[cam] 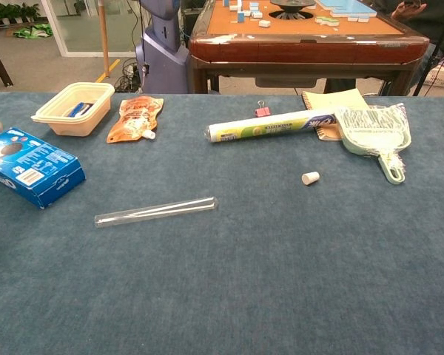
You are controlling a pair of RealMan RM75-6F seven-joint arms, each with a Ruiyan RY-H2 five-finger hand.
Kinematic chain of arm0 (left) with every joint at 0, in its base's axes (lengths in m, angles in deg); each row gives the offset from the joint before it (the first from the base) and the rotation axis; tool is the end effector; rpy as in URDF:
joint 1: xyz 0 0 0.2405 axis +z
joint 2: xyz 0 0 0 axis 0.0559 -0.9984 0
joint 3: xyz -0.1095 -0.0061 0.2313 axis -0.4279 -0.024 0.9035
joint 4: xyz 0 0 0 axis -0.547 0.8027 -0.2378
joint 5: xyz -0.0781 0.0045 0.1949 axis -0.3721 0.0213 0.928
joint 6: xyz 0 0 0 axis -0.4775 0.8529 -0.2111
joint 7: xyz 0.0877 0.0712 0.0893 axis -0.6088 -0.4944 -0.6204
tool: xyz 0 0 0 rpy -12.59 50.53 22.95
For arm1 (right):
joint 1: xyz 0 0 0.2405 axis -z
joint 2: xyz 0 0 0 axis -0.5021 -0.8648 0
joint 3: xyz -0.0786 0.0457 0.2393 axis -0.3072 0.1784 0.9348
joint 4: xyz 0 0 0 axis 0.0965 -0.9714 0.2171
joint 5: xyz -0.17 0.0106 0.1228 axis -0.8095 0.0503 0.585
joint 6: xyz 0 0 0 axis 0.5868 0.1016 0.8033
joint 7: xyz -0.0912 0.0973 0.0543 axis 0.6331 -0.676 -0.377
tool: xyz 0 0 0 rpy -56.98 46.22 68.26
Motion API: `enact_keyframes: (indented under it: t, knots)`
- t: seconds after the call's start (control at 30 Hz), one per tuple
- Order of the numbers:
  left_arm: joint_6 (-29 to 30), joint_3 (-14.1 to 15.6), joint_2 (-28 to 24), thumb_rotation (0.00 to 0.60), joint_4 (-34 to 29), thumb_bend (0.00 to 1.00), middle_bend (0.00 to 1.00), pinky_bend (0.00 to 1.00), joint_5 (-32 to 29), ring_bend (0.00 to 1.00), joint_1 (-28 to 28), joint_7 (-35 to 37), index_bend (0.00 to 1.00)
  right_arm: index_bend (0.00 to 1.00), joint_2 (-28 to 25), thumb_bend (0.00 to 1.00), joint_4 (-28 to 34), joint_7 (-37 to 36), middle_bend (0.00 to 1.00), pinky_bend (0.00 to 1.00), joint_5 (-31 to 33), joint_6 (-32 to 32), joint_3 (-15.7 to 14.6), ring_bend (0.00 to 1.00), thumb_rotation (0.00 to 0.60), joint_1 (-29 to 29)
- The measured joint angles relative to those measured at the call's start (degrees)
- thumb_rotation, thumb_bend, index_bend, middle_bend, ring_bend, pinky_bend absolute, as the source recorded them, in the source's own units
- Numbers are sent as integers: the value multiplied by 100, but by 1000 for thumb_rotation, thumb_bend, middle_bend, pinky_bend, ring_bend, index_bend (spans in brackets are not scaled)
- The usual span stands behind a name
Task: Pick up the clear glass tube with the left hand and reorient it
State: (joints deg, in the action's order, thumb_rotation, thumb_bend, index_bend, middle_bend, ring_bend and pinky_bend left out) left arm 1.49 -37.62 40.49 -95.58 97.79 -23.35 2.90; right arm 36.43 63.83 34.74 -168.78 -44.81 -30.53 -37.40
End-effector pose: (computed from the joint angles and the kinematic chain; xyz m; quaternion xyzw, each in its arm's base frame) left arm -0.2519 0.2552 0.1139 -0.7294 -0.3181 -0.3886 0.4645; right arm -0.2747 -0.2057 0.1926 0.6300 -0.2853 0.3626 0.6247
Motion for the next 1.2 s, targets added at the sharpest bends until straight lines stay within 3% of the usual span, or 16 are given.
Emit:
enact_keyframes:
  t: [0.2, 0.57, 0.77, 1.2]
  knots:
    - [-650, -135, 330, 600, 148, 307, 745, 693, 51, 776, -628, 43, 309, 358, -36, 299, 83, 213, 360, 321, 30, 108, 41, 288, 600, -109]
    - [-2038, -269, 1103, 600, 678, 292, 885, 779, -244, 920, -1746, -27, 301, 359, -83, 299, 150, 237, 360, 321, 138, 197, 11, 288, 600, -146]
    - [-2572, -301, 1549, 600, 1092, 292, 908, 803, -450, 944, -2243, -22, 354, 358, -88, 299, 138, 191, 360, 321, 189, 230, -24, 288, 600, -141]
    - [-3030, -259, 2020, 600, 1572, 292, 909, 804, -1121, 945, -2606, -470, 323, 358, -110, 298, 58, -13, 360, 321, 254, 194, -106, 288, 600, -51]
